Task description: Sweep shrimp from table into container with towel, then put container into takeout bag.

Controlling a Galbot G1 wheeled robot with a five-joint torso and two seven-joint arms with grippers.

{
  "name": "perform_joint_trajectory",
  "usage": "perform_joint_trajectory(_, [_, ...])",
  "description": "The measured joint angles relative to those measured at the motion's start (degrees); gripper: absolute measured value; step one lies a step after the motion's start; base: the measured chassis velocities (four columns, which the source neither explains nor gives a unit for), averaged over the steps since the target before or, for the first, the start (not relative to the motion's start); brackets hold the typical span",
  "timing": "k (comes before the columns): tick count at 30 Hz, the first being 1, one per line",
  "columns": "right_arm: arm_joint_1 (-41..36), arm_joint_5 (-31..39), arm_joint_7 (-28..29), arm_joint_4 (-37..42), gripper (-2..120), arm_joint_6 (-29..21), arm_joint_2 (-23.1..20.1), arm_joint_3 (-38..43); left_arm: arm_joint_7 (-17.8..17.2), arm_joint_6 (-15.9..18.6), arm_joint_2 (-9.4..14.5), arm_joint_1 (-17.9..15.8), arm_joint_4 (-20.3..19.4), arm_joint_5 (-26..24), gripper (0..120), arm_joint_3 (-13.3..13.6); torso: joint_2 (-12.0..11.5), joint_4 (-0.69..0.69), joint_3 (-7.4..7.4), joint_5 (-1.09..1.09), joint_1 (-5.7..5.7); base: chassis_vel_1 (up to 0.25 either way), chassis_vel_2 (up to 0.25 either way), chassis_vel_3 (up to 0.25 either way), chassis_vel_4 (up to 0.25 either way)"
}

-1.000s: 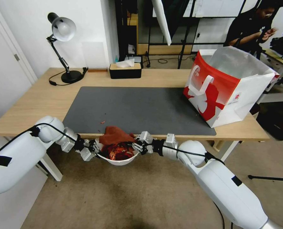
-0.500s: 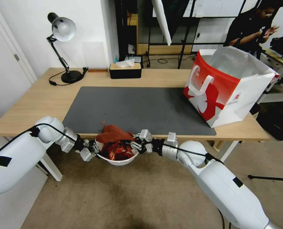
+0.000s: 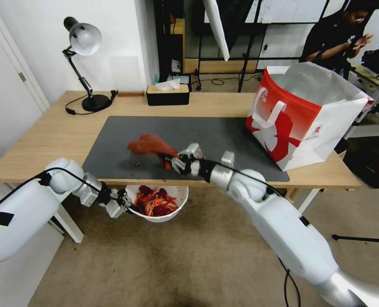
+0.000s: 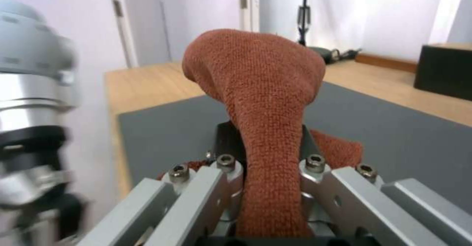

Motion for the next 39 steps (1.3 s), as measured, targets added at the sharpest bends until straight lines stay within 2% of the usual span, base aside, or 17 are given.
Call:
perform_joint_trajectory(8, [10.22, -4.41, -3.63, -15.01, 6, 1.16, 5.85, -3.98, 0.07, -0.38, 0.64, 1.57, -0.09, 0.05, 0, -1.54, 0.00, 0.01, 0.00, -0.01, 0.00, 0.000, 0.000, 0.000, 0.000])
perform_joint_trajectory(16, [14.91, -9.00, -9.13, -23.17, 6, 3.02, 7.32, -5.91, 0.07, -0.57, 0.67, 2.11, -0.04, 0.03, 0, -2.28, 0.01, -0.01, 0.00, 0.00, 0.00, 0.000, 0.000, 0.000, 0.000])
perform_joint_trajectory(28, [15.38, -9.69, -18.62, -24.69, 6, 3.23, 6.37, -6.23, 0.03, -0.60, 0.44, 1.43, 0.50, -0.16, 0, -2.14, 0.01, 0.00, 0.00, 0.01, -0.01, 0.000, 0.000, 0.000, 0.000])
perform_joint_trajectory(39, [11.94, -9.17, -22.36, -20.46, 6, 2.38, 3.88, -6.05, 0.00, -0.63, 0.43, 1.47, 0.56, -0.25, 0, -2.09, 0.01, -0.01, -0.01, 0.01, -0.01, 0.000, 0.000, 0.000, 0.000])
